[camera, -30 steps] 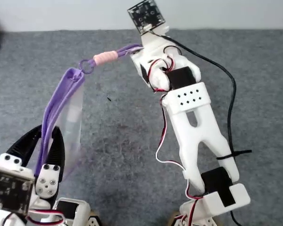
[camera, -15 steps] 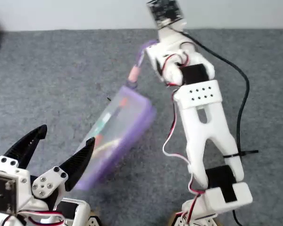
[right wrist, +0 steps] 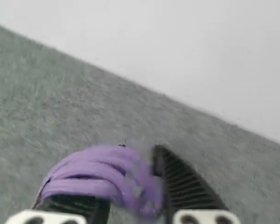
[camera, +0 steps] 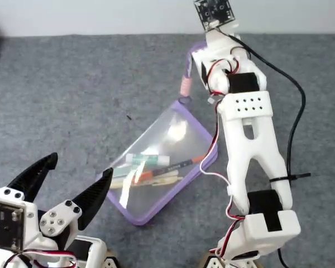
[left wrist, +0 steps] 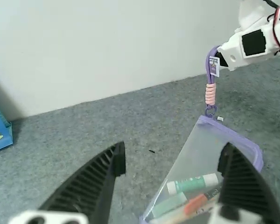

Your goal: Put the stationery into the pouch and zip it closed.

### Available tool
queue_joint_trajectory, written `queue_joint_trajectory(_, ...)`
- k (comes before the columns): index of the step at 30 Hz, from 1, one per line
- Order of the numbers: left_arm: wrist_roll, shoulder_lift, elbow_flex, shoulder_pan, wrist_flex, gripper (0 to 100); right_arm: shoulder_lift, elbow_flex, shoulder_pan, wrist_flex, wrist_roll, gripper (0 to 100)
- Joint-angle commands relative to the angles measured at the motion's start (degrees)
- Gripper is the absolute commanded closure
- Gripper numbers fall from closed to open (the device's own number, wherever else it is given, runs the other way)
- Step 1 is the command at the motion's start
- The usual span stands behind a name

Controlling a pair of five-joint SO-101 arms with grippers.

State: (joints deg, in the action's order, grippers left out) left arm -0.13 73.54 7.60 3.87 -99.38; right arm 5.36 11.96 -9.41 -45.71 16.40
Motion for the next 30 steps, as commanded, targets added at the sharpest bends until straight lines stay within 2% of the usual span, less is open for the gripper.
queue_joint_trajectory(1,0.88,0.09,2.24,-0.18,-0.97,68,-1.63,1.93,1.63,-4.70,0.35,72.4)
queue_joint_trajectory(5,0.88,0.09,4.62,-0.18,-0.97,68,-4.53,2.02,3.91,-9.89,0.26,73.3)
queue_joint_trajectory(10,0.88,0.18,8.57,-0.18,-0.97,68,-9.01,2.02,4.97,-19.91,0.18,79.8)
queue_joint_trajectory(13,2.73,0.18,9.45,-0.88,-0.97,68,-12.09,1.93,4.97,-26.51,0.09,88.4)
queue_joint_trajectory(16,6.68,0.18,9.63,-4.75,-0.97,68,-15.16,1.93,4.97,-32.13,0.09,99.8)
queue_joint_trajectory(18,7.30,0.18,9.71,-7.30,-1.05,68,-17.36,1.93,5.05,-36.00,-0.26,96.9)
queue_joint_trajectory(21,7.21,3.08,9.80,-11.34,-1.05,68,-21.58,1.93,5.05,-41.19,-4.04,99.4)
queue_joint_trajectory(24,7.03,8.26,11.74,-11.87,-1.05,68,-25.71,1.93,4.97,-46.99,-6.51,99.1)
queue_joint_trajectory(30,4.75,20.92,23.52,-12.40,-0.53,82,-33.19,1.76,4.97,-55.52,-12.75,99.1)
